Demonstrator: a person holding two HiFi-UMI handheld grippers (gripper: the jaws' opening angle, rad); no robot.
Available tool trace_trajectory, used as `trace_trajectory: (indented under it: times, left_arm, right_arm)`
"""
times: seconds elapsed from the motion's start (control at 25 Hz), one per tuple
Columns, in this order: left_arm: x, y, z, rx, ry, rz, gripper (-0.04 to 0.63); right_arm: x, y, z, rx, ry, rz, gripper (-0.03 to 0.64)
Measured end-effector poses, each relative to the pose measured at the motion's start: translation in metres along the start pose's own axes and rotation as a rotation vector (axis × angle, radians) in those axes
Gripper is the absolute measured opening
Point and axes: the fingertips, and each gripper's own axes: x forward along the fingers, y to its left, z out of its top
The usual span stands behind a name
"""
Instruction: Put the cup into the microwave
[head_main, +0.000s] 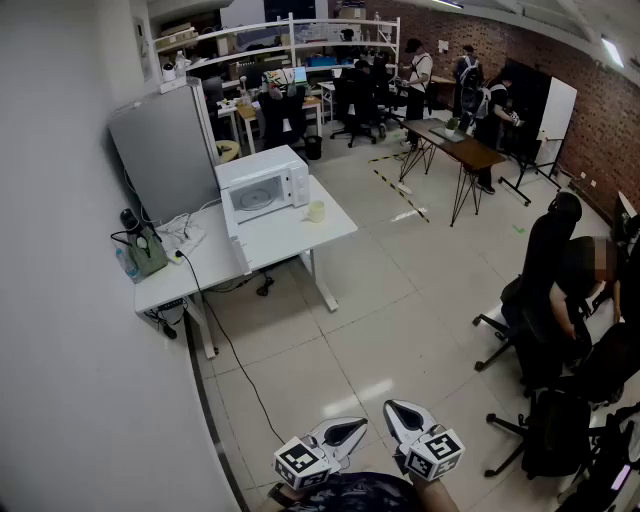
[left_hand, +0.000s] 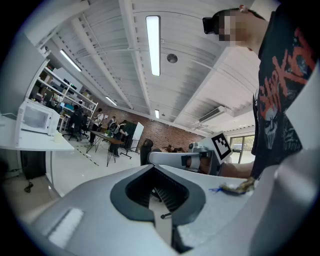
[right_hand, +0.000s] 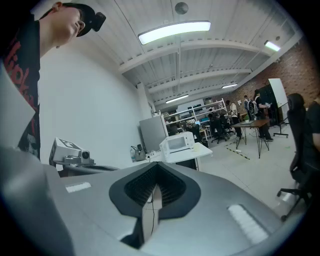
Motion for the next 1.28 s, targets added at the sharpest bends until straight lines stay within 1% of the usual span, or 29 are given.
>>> trace_trajectory:
  times: [0.12,0.2,0.28,0.36,0.48,0.64,0.72,0.8,0.84,0.92,0.96,1.0,1.08,1.2,1.28]
  left_arm:
    - [-0.016,0.009,-0.004,-0.016,0.01,0.005,0.003]
    - [-0.027,0.014,-0.009,-0.028,0.022,-0.013,0.003]
    - [-0.039,0.017,-0.012,-0.023,0.039,-0.042,0.003]
    - [-0.05,0.022,-0.012,-0.007,0.049,-0.053,0.003]
    - [-0.062,0.036,-0.01,-0.009,0.038,-0.046,0.003]
    - [-0.069,0.07,-0.011,-0.047,0.029,-0.026,0.003]
    - [-0.067,0.09,-0.009,-0.056,0.023,-0.015,0.003]
    - [-0.059,0.116,-0.004,-0.036,0.024,0.021,0.003]
    - [-0.053,0.131,0.0,-0.004,0.032,0.055,0.003]
    - [-0.041,0.166,0.01,0.091,0.057,0.13,0.003]
    - [-0.033,0.185,0.017,0.127,0.063,0.153,0.003]
    - [-0.024,0.204,0.025,0.144,0.059,0.163,0.003]
    - [-0.005,0.242,0.047,0.136,0.035,0.175,0.003]
    - [0.022,0.296,0.085,0.132,-0.002,0.223,0.003]
    - [0.036,0.325,0.105,0.136,-0.014,0.253,0.003]
  right_arm:
    - [0.01,0.011,-0.002,0.003,-0.002,-0.005,0.002]
    - [0.018,0.021,-0.005,0.004,0.005,-0.004,0.002]
    - [0.028,0.034,-0.007,0.012,0.011,-0.005,0.002]
    - [0.039,0.044,-0.009,0.026,0.013,-0.004,0.002]
    - [0.058,0.058,-0.013,0.032,0.024,0.004,0.002]
    - [0.087,0.065,-0.016,0.043,0.037,0.0,0.002]
    - [0.103,0.054,-0.017,0.053,0.037,-0.009,0.003]
    - [0.117,0.033,-0.014,0.053,0.025,-0.027,0.003]
    - [0.125,0.02,-0.01,0.042,0.017,-0.038,0.003]
    - [0.144,-0.006,0.004,-0.023,0.0,-0.063,0.003]
    - [0.155,-0.019,0.013,-0.068,-0.014,-0.076,0.003]
    - [0.167,-0.031,0.025,-0.108,-0.031,-0.085,0.003]
    - [0.193,-0.055,0.051,-0.153,-0.061,-0.089,0.003]
    - [0.231,-0.092,0.086,-0.165,-0.081,-0.073,0.003]
    - [0.254,-0.115,0.101,-0.175,-0.084,-0.057,0.003]
